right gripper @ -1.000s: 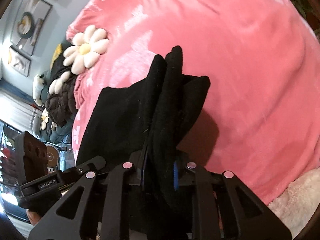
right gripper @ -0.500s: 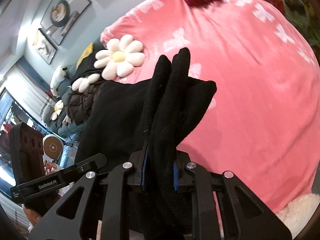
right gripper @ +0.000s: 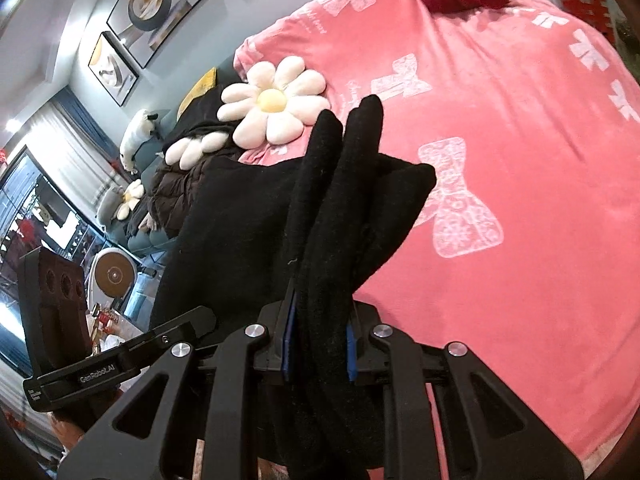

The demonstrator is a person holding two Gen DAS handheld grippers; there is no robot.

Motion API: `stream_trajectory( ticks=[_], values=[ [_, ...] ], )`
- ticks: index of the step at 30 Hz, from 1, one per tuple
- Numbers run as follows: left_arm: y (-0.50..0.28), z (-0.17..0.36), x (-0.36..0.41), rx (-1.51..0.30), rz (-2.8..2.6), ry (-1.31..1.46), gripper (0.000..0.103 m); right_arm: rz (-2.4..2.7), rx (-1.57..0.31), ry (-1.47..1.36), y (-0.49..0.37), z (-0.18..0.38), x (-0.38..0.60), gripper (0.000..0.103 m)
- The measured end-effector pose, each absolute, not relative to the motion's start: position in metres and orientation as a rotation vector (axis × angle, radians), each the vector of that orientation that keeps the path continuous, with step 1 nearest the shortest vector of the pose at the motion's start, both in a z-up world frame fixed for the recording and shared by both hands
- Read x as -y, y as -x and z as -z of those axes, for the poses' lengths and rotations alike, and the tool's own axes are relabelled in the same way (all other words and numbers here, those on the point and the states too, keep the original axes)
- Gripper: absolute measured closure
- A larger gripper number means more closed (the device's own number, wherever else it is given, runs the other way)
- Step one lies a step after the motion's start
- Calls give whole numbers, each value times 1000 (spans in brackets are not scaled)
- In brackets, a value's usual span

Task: Fold small clothes
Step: 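Lift the hem with both tools and fold it over toward the collar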

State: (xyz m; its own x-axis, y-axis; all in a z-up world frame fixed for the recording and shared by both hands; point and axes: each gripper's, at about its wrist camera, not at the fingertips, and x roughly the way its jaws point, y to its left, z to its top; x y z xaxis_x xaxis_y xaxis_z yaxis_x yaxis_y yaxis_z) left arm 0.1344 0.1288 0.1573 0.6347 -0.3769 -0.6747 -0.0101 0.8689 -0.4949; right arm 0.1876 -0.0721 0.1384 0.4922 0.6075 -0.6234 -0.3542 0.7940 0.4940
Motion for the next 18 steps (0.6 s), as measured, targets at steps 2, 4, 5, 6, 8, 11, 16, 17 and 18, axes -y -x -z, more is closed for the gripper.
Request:
stream_trajectory(
  ticks=[2, 4, 5, 6, 8, 11, 16, 17, 18],
  values=[
    [-138, -148, -137, -876, 211, 495, 74, -599, -899, -322, -193, -131, 65, 85],
    [-141, -140, -142, -886, 206, 506, 74, -601, -912, -322, -195, -125, 60, 85],
    [-141, -137, -144, -888, 204, 513, 74, -604, -918, -322, -196, -123, 59, 85],
    [-142, -135, -147, -891, 204, 517, 74, -605, -927, -324, -198, -121, 56, 85],
    [-143, -133, -152, -900, 203, 525, 74, -615, -941, -332, -199, -120, 52, 85],
    [-143, -129, -158, -909, 200, 532, 74, -612, -951, -313, -199, -116, 47, 85],
    [-156, -95, -150, -962, 196, 522, 71, -516, -1008, -238, -205, -75, 45, 80],
    [-161, -74, -147, -978, 186, 528, 66, -487, -1029, -203, -208, -56, 46, 74],
    [-163, -57, -144, -988, 161, 524, 65, -439, -1071, -161, -212, -32, 48, 71]
  ],
)
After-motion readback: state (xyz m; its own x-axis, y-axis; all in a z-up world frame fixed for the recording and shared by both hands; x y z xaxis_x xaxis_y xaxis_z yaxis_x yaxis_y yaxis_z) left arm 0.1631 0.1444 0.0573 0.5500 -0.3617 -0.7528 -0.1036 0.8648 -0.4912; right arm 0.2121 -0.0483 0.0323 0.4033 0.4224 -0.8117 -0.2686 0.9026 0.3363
